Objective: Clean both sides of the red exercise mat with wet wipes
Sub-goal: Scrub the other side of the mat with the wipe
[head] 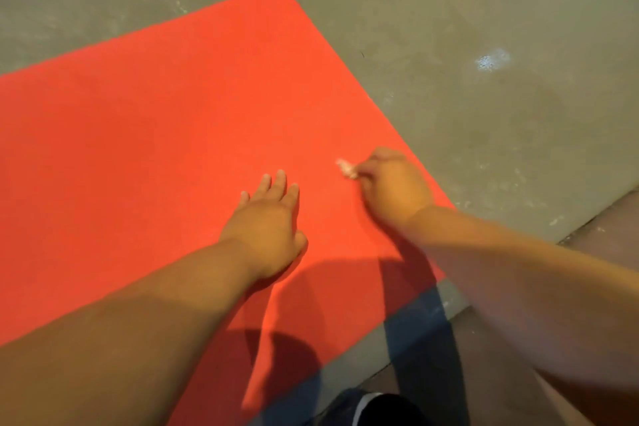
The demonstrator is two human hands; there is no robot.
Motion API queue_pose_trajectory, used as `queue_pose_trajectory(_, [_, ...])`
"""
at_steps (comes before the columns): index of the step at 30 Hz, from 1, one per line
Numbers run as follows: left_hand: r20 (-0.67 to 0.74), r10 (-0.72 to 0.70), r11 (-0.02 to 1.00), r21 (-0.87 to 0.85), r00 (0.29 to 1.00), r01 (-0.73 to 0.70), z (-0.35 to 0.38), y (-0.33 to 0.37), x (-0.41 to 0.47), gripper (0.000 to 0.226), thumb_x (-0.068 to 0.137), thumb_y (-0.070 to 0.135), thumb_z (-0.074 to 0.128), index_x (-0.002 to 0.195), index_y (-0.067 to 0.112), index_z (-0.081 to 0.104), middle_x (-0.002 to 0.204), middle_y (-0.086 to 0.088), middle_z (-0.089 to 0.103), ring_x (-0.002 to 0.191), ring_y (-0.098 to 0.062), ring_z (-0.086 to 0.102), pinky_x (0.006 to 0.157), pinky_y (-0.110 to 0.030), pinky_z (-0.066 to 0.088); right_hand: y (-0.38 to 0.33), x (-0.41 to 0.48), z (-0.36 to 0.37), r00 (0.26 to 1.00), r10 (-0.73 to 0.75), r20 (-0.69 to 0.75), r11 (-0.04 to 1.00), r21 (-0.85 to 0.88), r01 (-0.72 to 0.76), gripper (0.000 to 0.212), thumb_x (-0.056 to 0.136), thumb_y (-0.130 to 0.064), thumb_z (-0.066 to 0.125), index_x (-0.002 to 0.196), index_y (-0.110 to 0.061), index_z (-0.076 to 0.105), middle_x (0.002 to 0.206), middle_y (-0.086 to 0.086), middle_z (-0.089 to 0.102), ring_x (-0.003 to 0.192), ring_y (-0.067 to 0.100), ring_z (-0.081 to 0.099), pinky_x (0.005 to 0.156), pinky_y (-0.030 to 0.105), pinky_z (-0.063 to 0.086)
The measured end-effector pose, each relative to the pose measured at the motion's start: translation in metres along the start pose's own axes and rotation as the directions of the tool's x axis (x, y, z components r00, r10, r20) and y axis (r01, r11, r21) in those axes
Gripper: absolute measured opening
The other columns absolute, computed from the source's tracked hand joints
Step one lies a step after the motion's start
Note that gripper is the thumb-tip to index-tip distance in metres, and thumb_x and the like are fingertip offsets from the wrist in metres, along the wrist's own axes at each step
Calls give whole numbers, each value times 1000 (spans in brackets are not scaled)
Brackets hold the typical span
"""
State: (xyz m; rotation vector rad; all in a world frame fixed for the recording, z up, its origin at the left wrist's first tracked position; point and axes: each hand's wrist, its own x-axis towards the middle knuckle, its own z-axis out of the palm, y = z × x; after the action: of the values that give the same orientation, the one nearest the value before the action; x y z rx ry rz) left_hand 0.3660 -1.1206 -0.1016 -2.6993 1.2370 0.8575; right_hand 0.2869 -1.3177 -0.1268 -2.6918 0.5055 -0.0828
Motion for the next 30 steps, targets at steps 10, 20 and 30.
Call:
queue_pose_trajectory(10, [155, -117, 992, 66, 981, 108, 9, 40, 3, 123, 67, 79, 59, 149, 29, -18, 153, -22, -28, 142, -44, -20, 108, -71, 12, 22, -52, -11, 987, 146, -62, 989, -22, -148, 18, 80, -4, 58, 90, -8, 72, 89, 14, 62, 85, 36, 60, 74, 40, 49])
queue_pose_trajectory(20, [124, -112, 992, 66, 986, 105, 19, 56, -10, 113, 77, 68, 59, 151, 24, -13, 154, -22, -25, 143, -45, -16, 107, -71, 14, 83, -46, -37, 905, 414, -99, 903, -80, -421, 23, 83, -6, 53, 96, -10, 72, 103, 18, 67, 99, 37, 59, 78, 34, 43])
queue_pose_trajectory(30, [76, -81, 995, 62, 994, 76, 26, 62, -15, 109, 76, 64, 58, 152, 23, -8, 157, -18, -21, 143, -44, -15, 106, -73, 14, 37, -132, -27, 992, 73, 99, 997, 11, -74, 17, 80, -10, 53, 86, -12, 69, 86, 11, 66, 83, 33, 61, 75, 34, 44])
